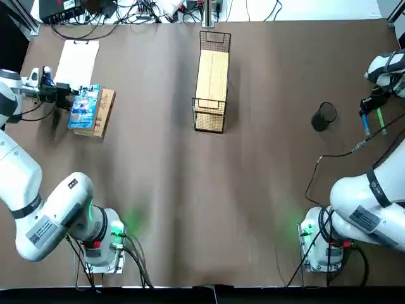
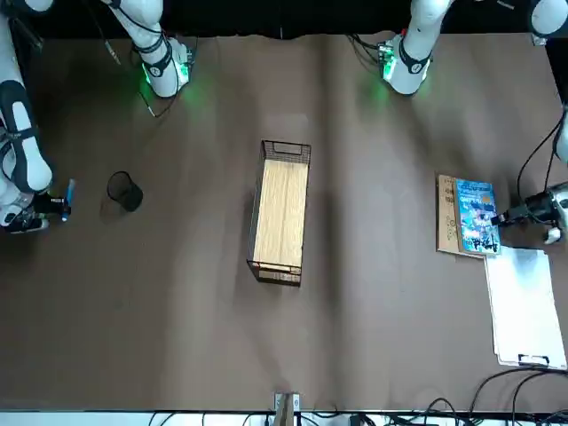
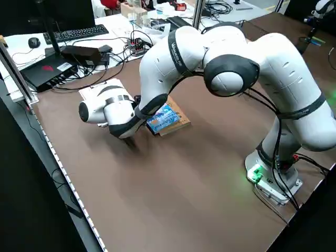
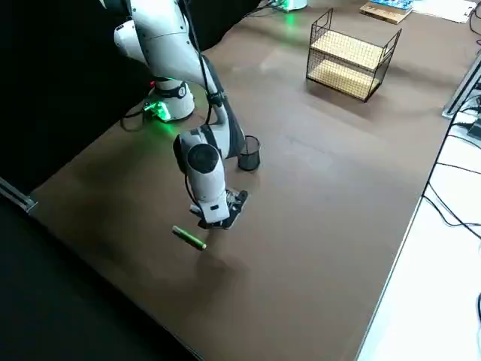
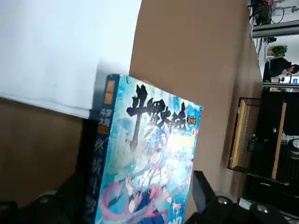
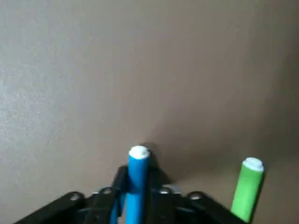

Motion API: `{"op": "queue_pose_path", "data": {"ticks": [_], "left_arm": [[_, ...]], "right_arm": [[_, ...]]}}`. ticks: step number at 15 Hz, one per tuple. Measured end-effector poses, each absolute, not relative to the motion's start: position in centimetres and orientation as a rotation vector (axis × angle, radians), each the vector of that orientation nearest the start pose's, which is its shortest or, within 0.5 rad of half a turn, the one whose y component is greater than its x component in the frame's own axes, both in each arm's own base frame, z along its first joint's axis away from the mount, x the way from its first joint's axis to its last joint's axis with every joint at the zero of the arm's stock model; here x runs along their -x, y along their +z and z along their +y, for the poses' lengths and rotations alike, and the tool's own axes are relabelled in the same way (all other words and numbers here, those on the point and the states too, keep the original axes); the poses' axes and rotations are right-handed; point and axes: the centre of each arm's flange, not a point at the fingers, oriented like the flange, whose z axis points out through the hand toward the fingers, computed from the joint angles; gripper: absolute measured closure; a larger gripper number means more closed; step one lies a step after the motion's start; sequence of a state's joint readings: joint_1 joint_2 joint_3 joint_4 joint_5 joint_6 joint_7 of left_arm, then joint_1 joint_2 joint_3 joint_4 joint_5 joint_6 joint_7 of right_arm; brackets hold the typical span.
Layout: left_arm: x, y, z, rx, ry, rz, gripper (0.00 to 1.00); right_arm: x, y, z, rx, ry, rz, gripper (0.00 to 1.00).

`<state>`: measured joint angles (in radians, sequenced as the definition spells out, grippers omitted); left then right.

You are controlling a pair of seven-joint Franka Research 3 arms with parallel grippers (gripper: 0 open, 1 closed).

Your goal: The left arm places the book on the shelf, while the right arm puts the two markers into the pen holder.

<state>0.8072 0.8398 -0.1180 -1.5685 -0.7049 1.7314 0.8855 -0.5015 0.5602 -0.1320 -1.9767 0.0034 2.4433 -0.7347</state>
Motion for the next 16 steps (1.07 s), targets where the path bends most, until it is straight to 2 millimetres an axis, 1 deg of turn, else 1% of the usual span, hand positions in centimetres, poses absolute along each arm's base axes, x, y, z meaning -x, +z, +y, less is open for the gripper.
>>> {"op": "queue_pose_path", "data": {"ticks": [1,2,3,5,7,8,9,10,11,12,13,15,16], "left_arm": [[-52.1,13.3,35.5,-2.159,0.058,0.194,0.01],[-52.3,13.1,35.1,-2.158,0.052,0.189,0.01],[-52.5,13.0,34.9,-2.158,0.049,0.185,0.08],[-52.5,13.0,34.8,-2.16,0.049,0.185,0.3],[-52.5,13.0,35.1,-2.165,0.053,0.189,0.47],[-52.4,13.0,35.2,-2.167,0.055,0.191,0.56],[-52.5,13.1,35.3,-2.169,0.057,0.189,0.65],[-52.5,13.3,35.5,-2.172,0.057,0.185,0.7],[-52.5,13.4,35.6,-2.172,0.055,0.179,0.74],[-52.6,13.7,35.6,-2.174,0.053,0.171,0.77],[-52.6,13.8,35.7,-2.18,0.05,0.166,0.77],[-52.6,14.4,36.0,-2.207,0.042,0.146,0.77],[-52.8,15.9,36.7,-2.253,0.036,0.114,0.77]], "right_arm": [[-48.6,17.6,-35.6,3.129,0.176,-0.183,0.83],[-48.6,17.6,-35.6,3.129,0.177,-0.184,0.82],[-48.6,17.6,-35.5,3.128,0.177,-0.184,0.82],[-48.8,17.6,-35.3,3.128,0.179,-0.195,0.82],[-49.5,17.6,-34.2,3.121,0.188,-0.235,0.82],[-50.1,17.7,-32.9,3.101,0.214,-0.269,0.82],[-50.9,18.0,-31.1,3.071,0.254,-0.31,0.82],[-51.9,19.1,-29.2,3.037,0.289,-0.348,0.82],[-53.0,20.8,-27.3,2.994,0.31,-0.366,0.82],[-54.1,23.0,-25.3,2.934,0.306,-0.356,0.82],[-55.0,25.4,-23.5,2.861,0.28,-0.326,0.82],[-56.0,29.9,-20.9,2.736,0.204,-0.272,0.82],[-56.3,32.7,-19.0,2.632,0.135,-0.24,0.82]]}}
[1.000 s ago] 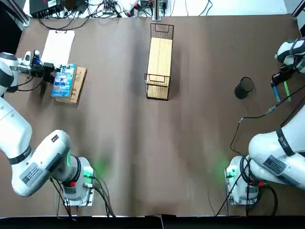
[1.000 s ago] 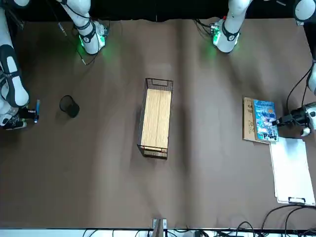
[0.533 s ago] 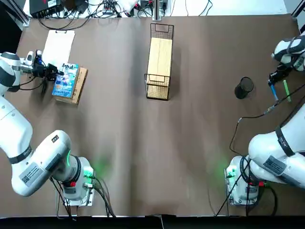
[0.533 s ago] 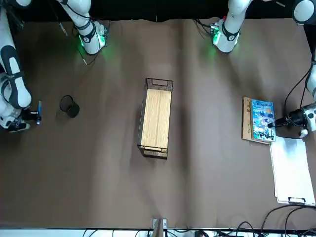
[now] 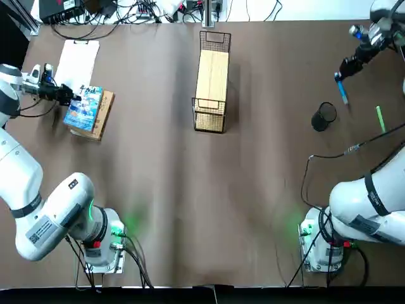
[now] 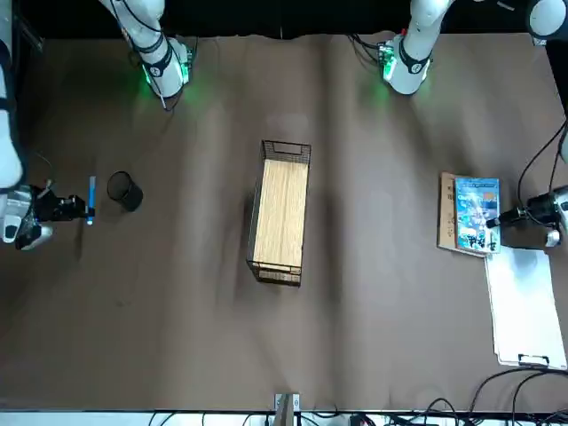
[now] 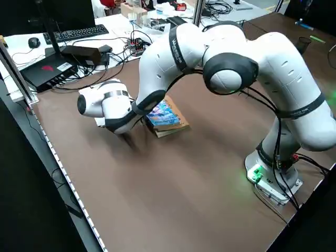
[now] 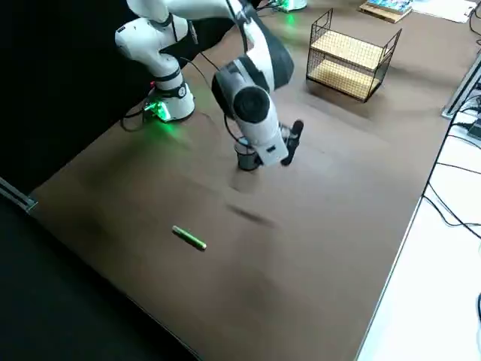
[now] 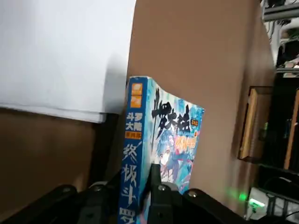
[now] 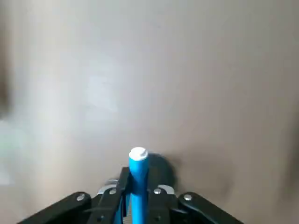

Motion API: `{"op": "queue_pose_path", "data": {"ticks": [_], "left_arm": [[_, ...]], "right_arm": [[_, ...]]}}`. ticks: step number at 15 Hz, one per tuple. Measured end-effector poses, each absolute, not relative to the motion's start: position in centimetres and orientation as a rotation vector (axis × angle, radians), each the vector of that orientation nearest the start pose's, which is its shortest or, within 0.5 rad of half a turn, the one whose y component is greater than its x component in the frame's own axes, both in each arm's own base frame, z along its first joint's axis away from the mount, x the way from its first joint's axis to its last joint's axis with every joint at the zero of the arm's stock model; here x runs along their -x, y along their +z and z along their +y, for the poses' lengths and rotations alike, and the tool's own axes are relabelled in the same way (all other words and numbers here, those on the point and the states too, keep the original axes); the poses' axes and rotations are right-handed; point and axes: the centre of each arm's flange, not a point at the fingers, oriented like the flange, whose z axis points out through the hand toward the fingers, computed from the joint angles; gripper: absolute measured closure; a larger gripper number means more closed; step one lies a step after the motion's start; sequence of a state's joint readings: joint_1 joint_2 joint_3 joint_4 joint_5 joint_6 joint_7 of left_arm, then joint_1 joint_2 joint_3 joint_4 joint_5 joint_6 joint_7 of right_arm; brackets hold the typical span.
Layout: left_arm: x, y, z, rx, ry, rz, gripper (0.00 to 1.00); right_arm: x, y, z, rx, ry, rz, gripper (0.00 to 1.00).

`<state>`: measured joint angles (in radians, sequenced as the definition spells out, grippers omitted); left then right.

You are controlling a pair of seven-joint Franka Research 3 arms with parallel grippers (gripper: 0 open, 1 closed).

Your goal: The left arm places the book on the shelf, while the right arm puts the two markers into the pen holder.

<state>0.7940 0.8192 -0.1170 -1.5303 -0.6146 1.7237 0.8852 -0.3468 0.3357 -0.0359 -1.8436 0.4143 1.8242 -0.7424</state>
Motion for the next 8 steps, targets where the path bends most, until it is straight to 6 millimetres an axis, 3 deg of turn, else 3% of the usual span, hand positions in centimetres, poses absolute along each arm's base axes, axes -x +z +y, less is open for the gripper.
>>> {"op": "queue_pose_path", "data": {"ticks": [4,8], "left_arm": [[-53.5,20.8,37.8,-2.33,0.075,0.076,0.77],[-54.6,24.2,37.2,-2.367,0.095,0.059,0.77]], "right_arm": [[-56.3,34.1,-16.8,2.375,-0.023,-0.319,0.82],[-53.9,32.9,-20.1,2.102,-0.247,-0.458,0.82]]}}
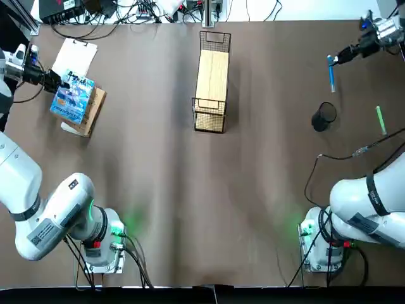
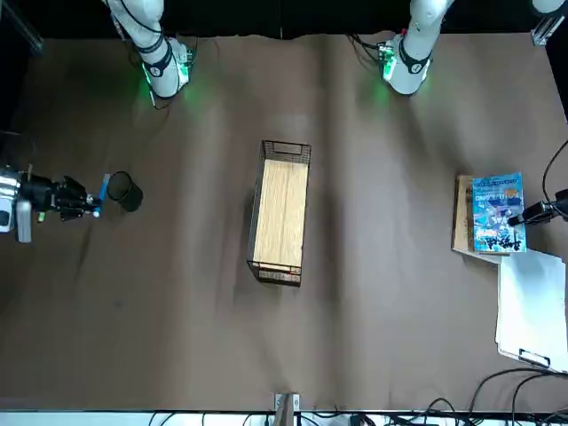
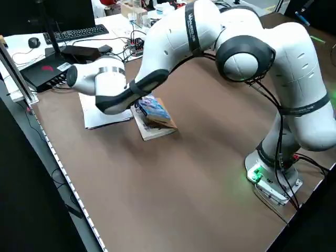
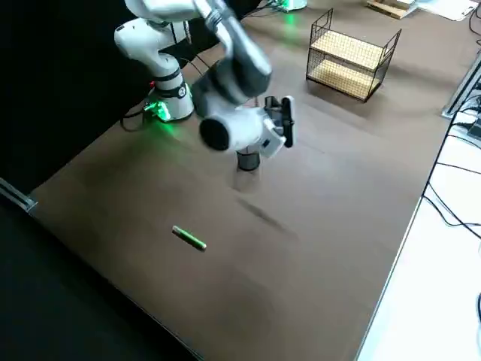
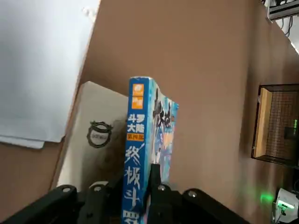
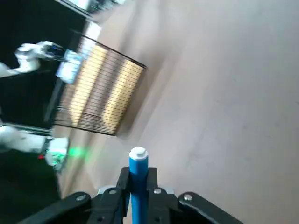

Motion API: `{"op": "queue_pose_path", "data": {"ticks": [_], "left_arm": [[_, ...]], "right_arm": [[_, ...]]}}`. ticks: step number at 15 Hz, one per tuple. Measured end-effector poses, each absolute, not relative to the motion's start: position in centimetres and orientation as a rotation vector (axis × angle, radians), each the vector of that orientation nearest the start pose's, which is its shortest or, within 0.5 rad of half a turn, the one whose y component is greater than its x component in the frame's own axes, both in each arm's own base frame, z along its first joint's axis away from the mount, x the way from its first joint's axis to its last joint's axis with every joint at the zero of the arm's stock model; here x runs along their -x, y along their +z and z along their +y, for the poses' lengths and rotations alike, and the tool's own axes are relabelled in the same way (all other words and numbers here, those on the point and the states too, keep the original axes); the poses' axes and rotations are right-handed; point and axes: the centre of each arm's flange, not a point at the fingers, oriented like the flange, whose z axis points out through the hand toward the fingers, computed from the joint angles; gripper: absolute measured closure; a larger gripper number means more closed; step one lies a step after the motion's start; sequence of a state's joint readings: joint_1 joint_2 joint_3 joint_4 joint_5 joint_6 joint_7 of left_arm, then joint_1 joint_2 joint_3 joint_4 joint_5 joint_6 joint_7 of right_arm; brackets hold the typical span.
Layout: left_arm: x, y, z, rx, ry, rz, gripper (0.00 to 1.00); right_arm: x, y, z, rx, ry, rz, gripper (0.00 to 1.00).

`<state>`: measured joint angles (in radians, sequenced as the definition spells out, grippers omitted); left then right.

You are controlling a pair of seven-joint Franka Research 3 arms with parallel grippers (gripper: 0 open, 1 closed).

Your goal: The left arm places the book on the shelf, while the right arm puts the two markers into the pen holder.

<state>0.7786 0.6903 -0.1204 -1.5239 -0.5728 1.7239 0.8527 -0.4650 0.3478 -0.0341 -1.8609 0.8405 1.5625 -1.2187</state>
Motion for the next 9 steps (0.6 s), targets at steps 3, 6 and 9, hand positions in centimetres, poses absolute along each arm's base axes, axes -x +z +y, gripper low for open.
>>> {"op": "queue_pose_path", "data": {"ticks": [3,6,9], "left_arm": [[-56.0,25.5,35.4,-2.358,0.086,0.065,0.77],[-56.6,26.9,34.4,-2.396,0.06,0.029,0.77],[-56.4,27.6,34.4,-2.46,0.012,-0.026,0.8]], "right_arm": [[-51.3,28.4,-23.6,1.893,-0.436,-0.506,0.82],[-50.4,23.1,-24.3,1.785,-0.555,-0.54,0.82],[-49.7,20.1,-24.4,1.744,-0.607,-0.589,0.82]]}}
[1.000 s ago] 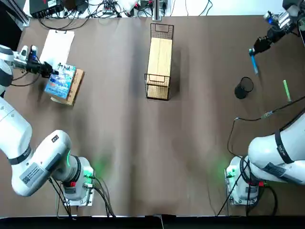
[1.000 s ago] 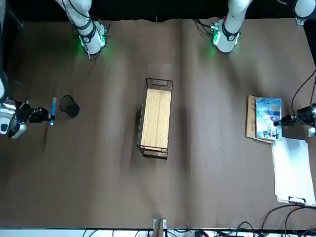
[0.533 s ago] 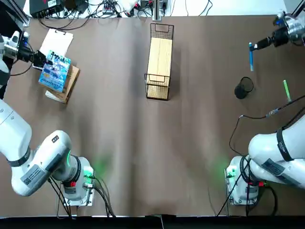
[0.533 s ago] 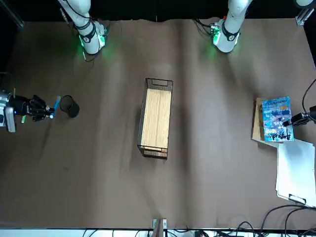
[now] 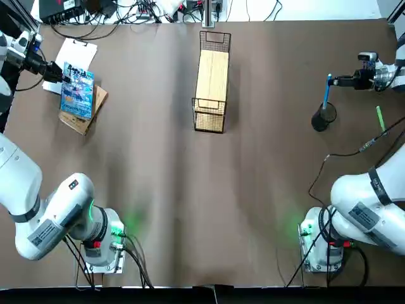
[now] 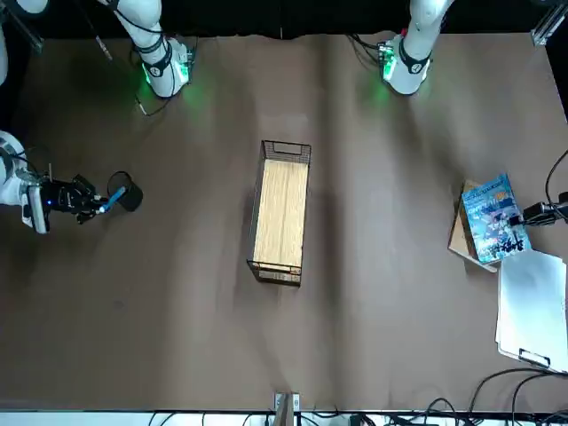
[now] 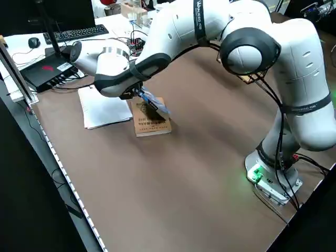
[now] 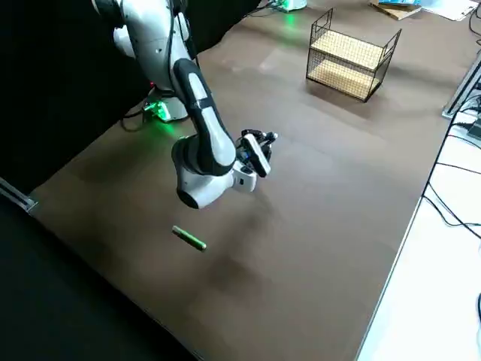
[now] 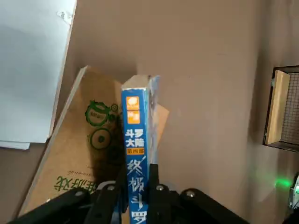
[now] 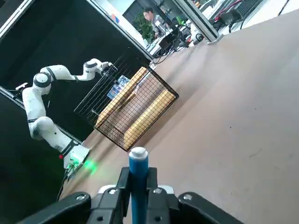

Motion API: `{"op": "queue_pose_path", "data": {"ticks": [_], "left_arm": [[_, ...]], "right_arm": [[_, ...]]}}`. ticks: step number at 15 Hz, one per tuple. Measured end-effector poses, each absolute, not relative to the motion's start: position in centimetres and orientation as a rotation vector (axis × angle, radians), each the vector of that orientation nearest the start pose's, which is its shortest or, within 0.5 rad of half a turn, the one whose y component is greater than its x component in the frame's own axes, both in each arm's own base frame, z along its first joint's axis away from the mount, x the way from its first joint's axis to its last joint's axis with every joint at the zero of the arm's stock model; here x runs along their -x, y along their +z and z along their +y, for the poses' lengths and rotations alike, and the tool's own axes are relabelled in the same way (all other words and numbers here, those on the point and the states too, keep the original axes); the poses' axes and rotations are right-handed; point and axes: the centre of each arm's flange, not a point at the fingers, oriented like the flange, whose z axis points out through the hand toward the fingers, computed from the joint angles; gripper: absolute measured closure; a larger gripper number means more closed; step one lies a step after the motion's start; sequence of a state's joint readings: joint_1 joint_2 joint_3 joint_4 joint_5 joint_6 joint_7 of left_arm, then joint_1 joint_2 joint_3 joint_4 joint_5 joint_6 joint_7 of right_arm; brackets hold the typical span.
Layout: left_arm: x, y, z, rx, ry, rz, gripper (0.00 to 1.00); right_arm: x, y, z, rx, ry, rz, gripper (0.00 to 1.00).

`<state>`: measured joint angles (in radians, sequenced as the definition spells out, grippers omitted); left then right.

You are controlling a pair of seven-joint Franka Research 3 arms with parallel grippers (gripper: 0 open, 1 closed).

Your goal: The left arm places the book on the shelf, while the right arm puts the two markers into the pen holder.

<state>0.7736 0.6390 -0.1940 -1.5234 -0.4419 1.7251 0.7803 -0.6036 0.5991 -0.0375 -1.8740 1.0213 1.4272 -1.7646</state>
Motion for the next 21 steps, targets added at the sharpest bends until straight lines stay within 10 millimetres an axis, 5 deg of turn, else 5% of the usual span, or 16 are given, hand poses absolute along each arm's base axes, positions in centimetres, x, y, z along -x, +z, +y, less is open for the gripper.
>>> {"op": "queue_pose_path", "data": {"ticks": [5,7,9,13,16,19,21], "left_arm": [[-56.2,27.6,34.7,-2.475,-0.001,-0.036,0.8],[-56.4,27.7,34.1,-2.458,-0.013,-0.01,0.8],[-56.8,28.3,31.8,-2.344,-0.056,0.01,0.8],[-57.6,30.9,26.4,-2.015,-0.101,0.023,0.8],[-58.8,31.6,18.5,-1.824,-0.239,-0.066,0.8],[-61.0,30.8,6.1,-1.696,-0.371,-0.164,0.8],[-62.2,30.2,-2.7,-1.688,-0.41,-0.178,0.8]], "right_arm": [[-48.8,19.4,-25.7,1.739,-0.64,-0.587,0.82],[-48.7,19.3,-25.8,1.737,-0.642,-0.584,0.7],[-48.7,19.3,-25.8,1.736,-0.643,-0.585,0.51],[-48.8,19.4,-25.9,1.738,-0.641,-0.584,0.47],[-49.5,20.1,-26.3,1.765,-0.588,-0.519,0.5],[-51.8,23.4,-27.0,1.85,-0.408,-0.376,0.5],[-53.9,27.8,-27.5,1.978,-0.227,-0.307,0.5]]}}
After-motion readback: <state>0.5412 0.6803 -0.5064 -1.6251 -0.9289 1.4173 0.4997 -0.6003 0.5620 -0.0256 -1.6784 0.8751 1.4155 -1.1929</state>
